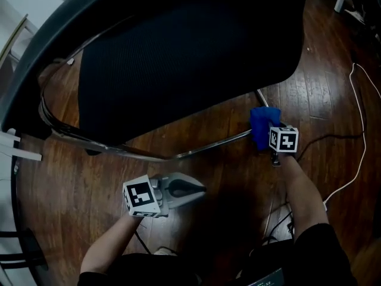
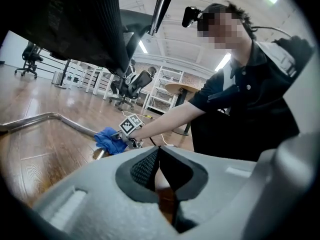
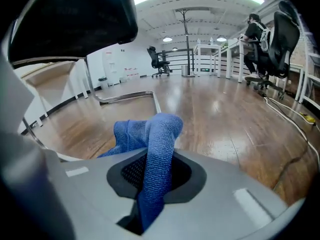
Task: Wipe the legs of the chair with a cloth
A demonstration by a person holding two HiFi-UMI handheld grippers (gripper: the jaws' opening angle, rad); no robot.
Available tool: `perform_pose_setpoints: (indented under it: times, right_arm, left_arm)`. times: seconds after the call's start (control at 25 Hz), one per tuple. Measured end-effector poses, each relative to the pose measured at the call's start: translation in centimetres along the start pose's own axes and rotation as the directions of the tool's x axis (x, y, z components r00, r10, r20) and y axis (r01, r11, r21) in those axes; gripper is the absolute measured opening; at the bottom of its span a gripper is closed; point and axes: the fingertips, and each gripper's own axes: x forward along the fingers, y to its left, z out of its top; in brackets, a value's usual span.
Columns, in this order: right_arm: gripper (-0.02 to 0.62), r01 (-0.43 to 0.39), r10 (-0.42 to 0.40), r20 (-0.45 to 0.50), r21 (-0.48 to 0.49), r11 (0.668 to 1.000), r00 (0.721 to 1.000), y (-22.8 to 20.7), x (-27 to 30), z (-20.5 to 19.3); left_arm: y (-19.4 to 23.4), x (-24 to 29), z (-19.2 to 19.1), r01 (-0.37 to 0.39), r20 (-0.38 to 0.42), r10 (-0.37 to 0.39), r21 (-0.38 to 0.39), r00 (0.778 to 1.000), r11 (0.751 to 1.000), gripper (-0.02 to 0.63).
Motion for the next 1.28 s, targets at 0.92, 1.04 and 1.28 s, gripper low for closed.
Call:
perform_pose_setpoints:
  times: [0.92,1.04,1.28]
  right_arm:
    - [0.055,-0.592,0.551,-0.221,-0.22,0.776,0.805,36.3,-2.5,-7.6]
    - [0.054,-0.595,0.554,-0.219,-0.237,0.768,0.803,37.1,-2.7,-7.9]
    - [0.054,-0.676,0.613,-0.289,-0.248,0.694,0.735,38.0,-4.0,-8.5]
  left_arm:
    - [-3.5,-7.6,-1.1,-0.05,0.038,0.047,0.074,0.998,0.996,0.0]
    - [-3.8,-8.6,-0.9,-0.076,0.043,0.073,0.064,0.996,0.995,0.0]
    - [-4.5,-8.3,-1.2,-0.066,0.031,0.064,0.053,0.997,0.996,0.0]
